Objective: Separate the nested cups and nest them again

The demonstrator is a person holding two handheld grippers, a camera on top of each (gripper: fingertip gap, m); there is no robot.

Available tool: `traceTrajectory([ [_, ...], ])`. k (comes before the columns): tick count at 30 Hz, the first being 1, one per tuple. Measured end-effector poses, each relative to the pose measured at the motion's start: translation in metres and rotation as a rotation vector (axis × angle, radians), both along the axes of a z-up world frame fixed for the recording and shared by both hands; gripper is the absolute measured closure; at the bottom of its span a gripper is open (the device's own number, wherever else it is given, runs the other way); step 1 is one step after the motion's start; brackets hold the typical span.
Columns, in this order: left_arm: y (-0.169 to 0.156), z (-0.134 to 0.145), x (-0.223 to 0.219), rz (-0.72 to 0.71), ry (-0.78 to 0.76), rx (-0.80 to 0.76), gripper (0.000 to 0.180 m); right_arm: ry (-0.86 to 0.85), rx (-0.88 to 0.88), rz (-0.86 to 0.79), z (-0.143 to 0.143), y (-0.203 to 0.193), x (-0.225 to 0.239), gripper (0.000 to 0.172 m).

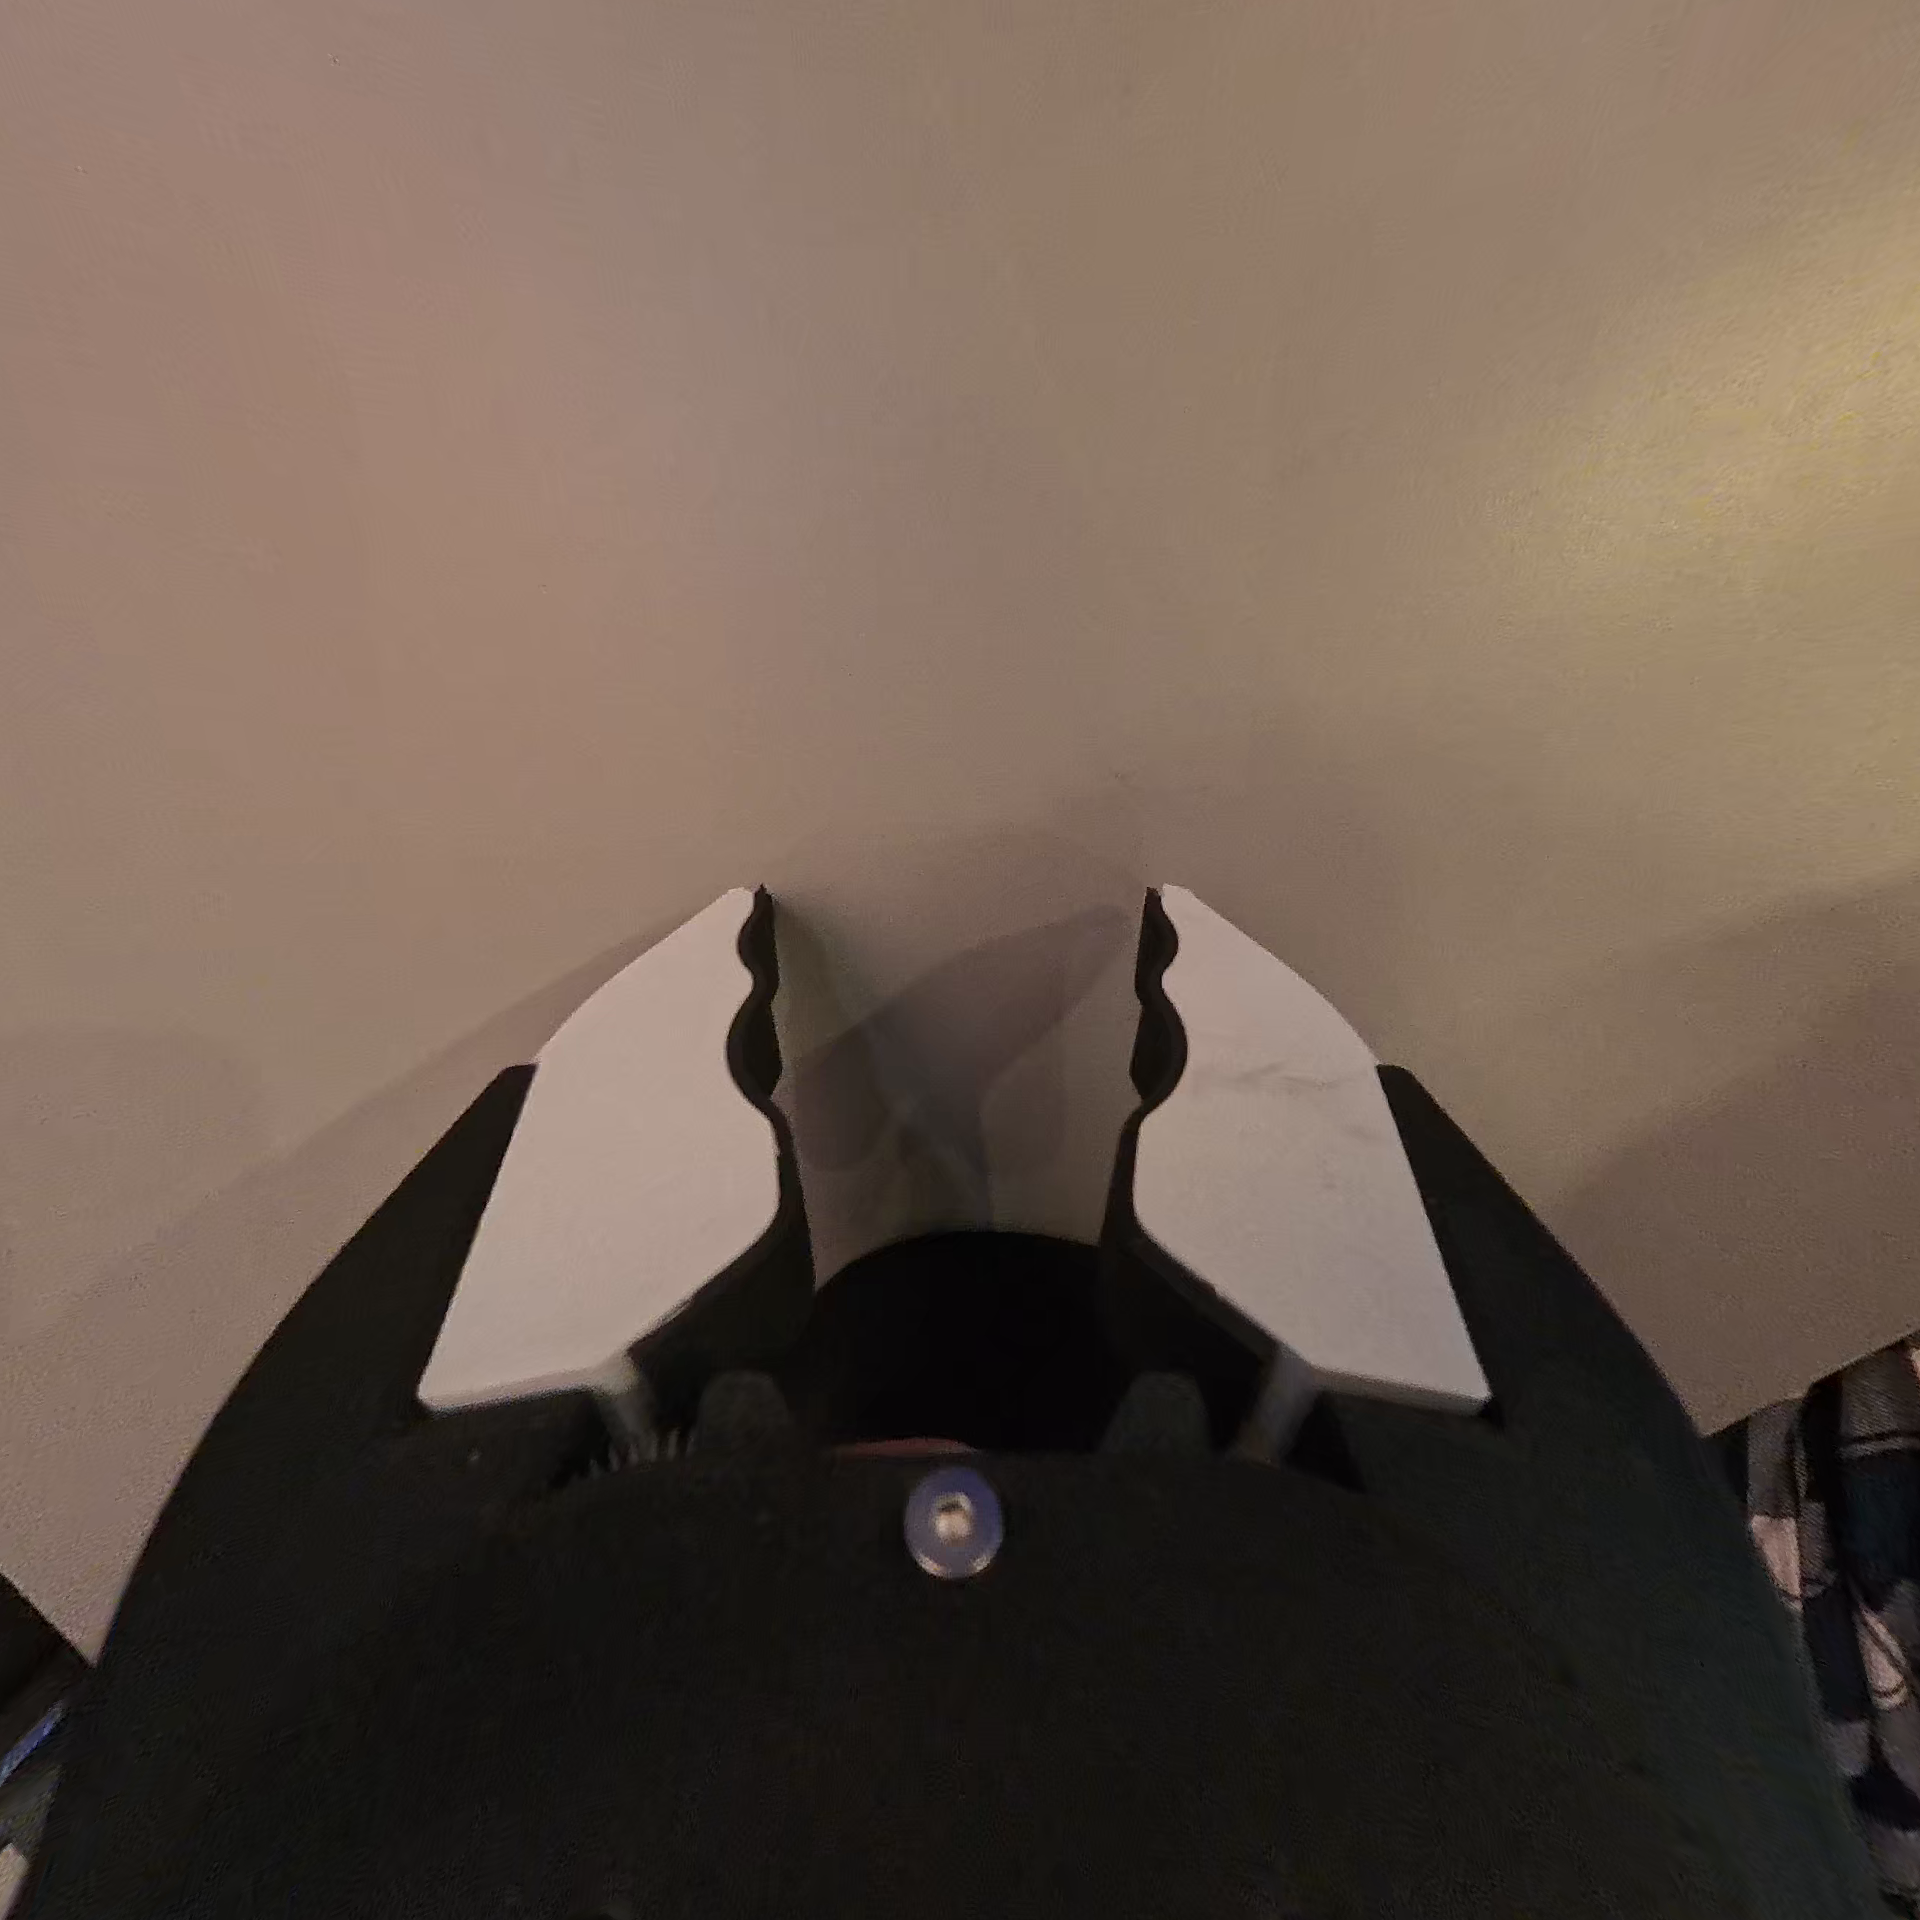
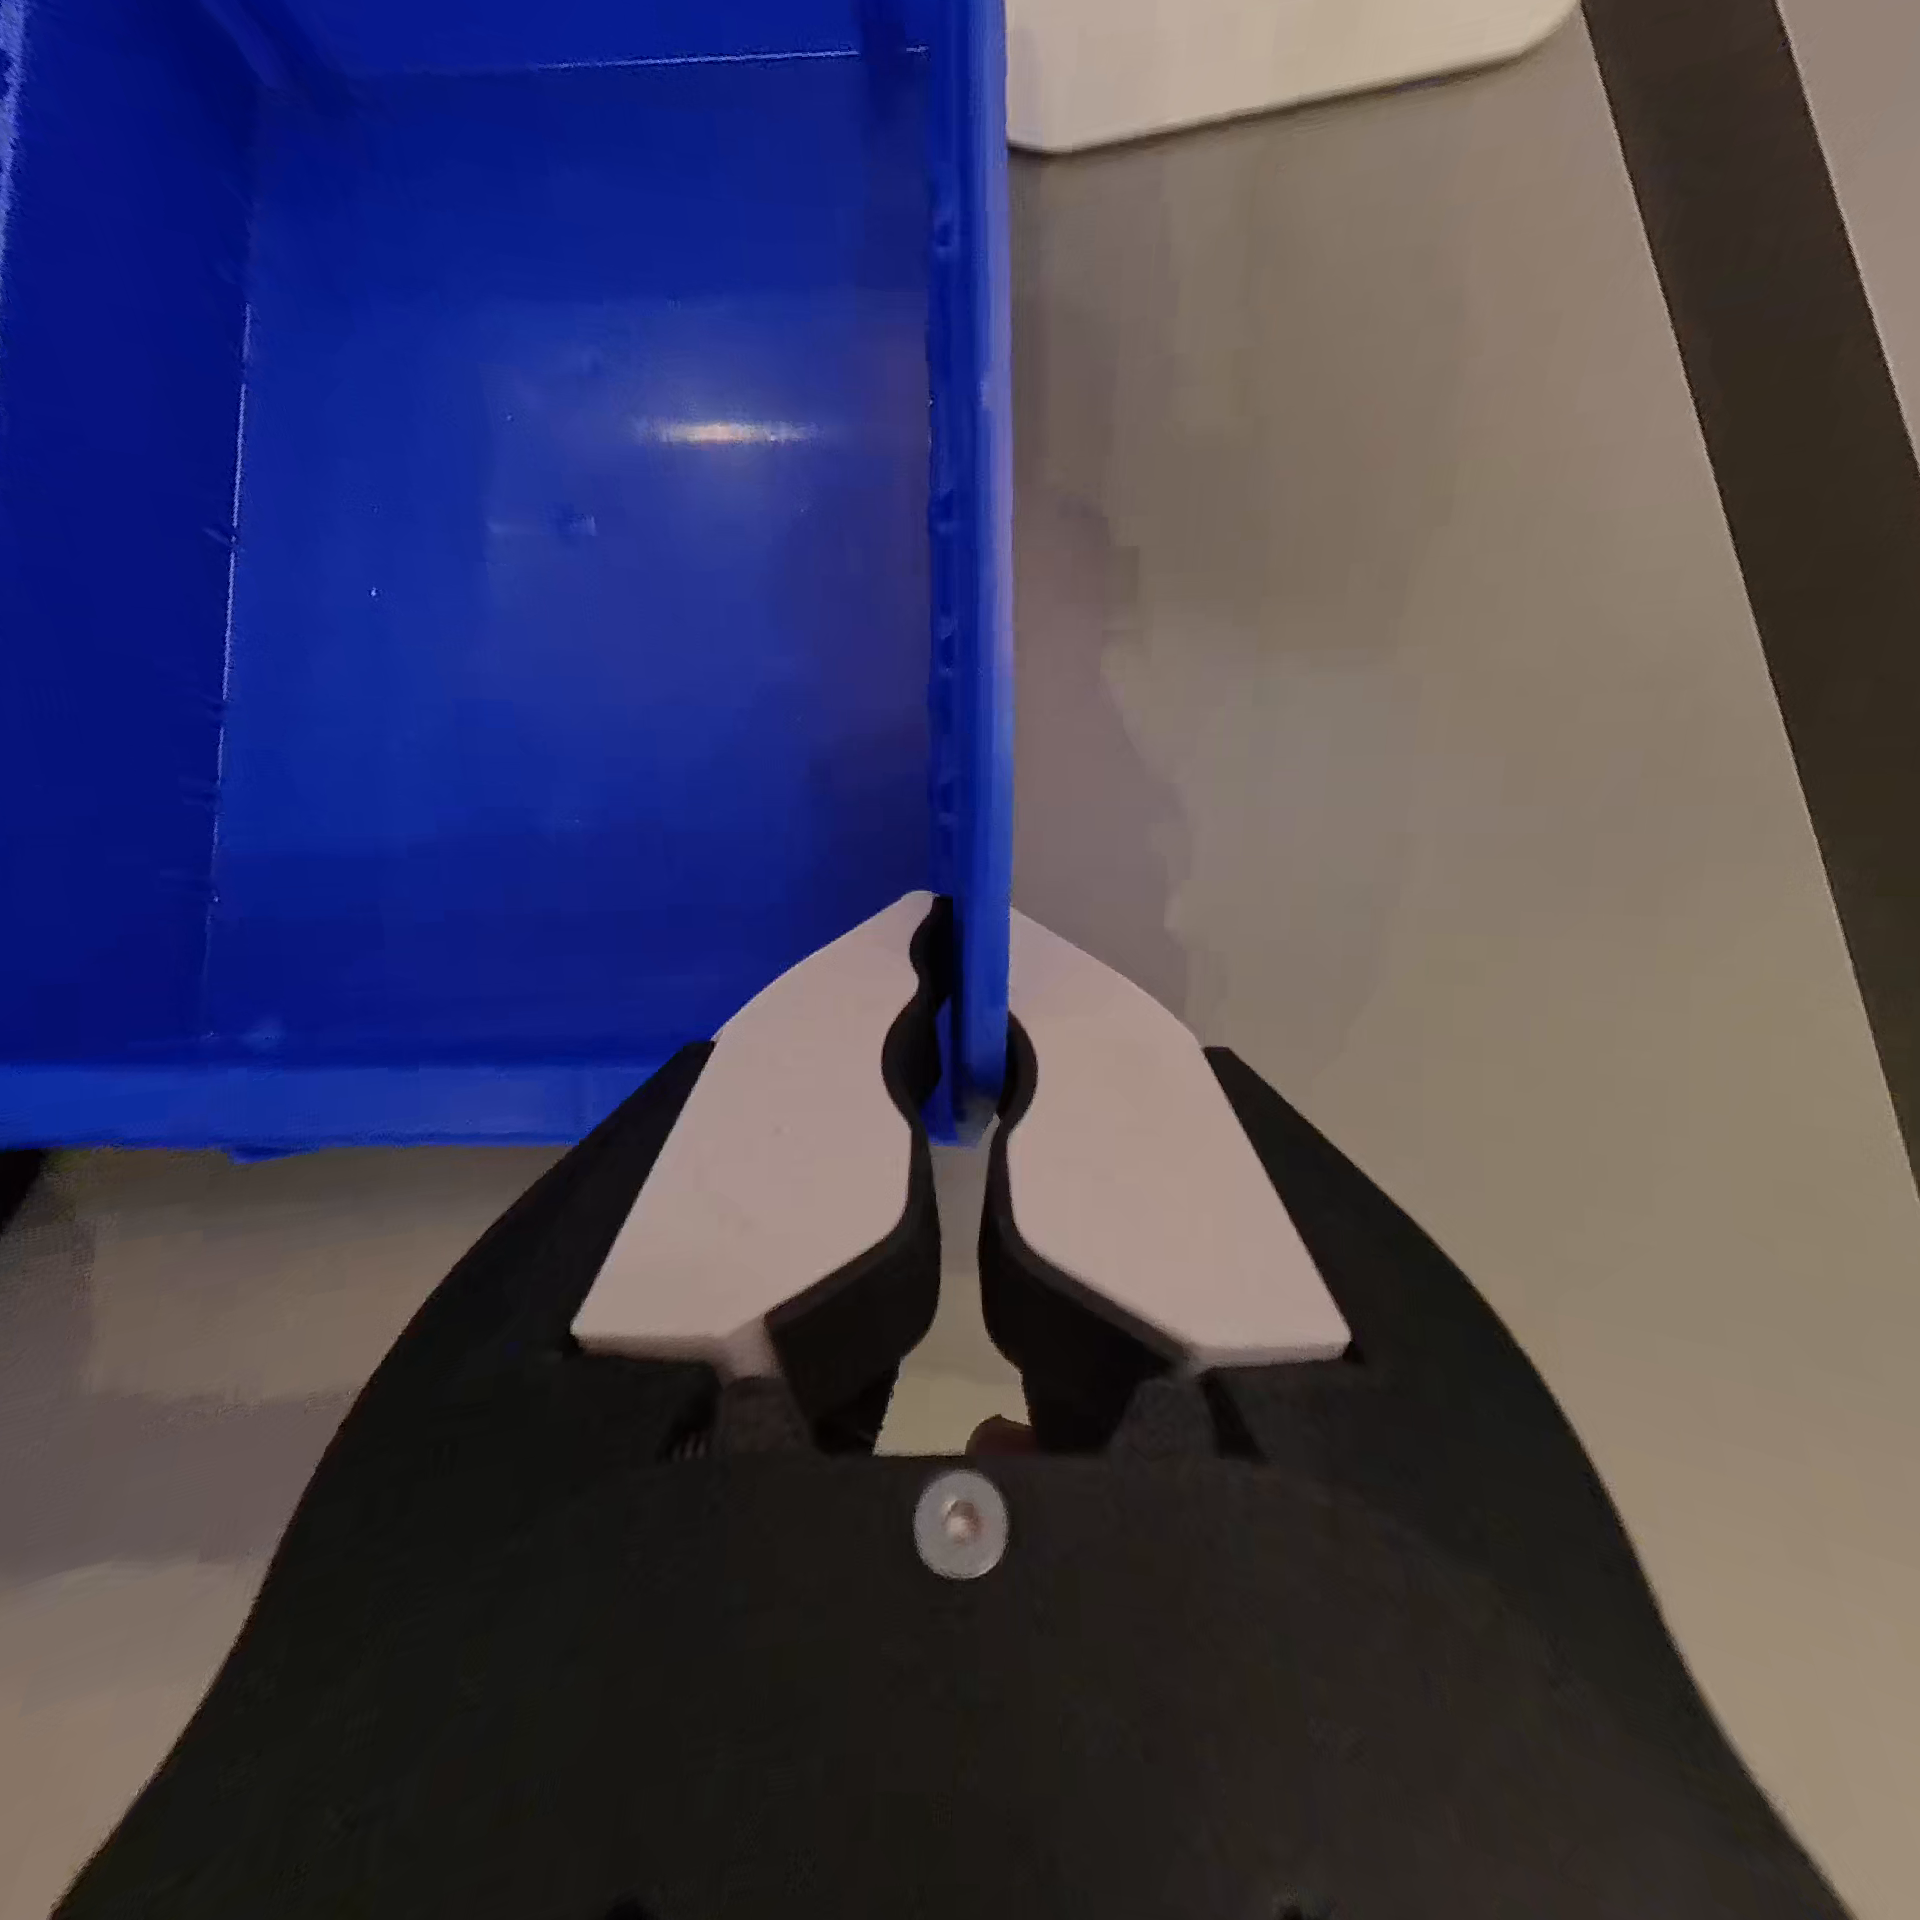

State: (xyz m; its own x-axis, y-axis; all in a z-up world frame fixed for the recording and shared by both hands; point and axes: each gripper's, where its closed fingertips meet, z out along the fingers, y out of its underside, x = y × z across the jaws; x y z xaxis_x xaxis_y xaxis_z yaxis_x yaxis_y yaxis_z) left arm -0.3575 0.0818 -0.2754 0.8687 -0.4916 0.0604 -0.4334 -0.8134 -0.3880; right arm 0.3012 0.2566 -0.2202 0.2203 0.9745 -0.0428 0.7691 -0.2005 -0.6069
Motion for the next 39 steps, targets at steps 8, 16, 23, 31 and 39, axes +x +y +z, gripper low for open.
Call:
traceTrajectory([
  [8, 0.008, -0.002, -0.003, -0.011, 0.025, 0.069, 0.114, -0.001, -0.007, -0.228, 0.0, 0.002, 0.074, 0.169],
  [16, 0.01, -0.003, -0.002, -0.005, 0.019, 0.079, 0.113, 0.005, 0.016, -0.621, 0.001, -0.01, 0.107, 0.17],
  [23, 0.014, -0.003, -0.001, 0.001, 0.015, 0.086, 0.111, 0.025, 0.069, -0.945, 0.001, -0.046, 0.1, 0.17],
  [31, 0.014, -0.004, 0.002, -0.008, 0.015, 0.086, 0.106, -0.068, 0.548, -0.895, 0.064, -0.072, 0.087, 0.102],
  [39, 0.014, -0.004, 0.003, -0.005, 0.012, 0.091, 0.104, -0.29, 0.424, -0.062, 0.006, -0.115, -0.029, 0.111],
])
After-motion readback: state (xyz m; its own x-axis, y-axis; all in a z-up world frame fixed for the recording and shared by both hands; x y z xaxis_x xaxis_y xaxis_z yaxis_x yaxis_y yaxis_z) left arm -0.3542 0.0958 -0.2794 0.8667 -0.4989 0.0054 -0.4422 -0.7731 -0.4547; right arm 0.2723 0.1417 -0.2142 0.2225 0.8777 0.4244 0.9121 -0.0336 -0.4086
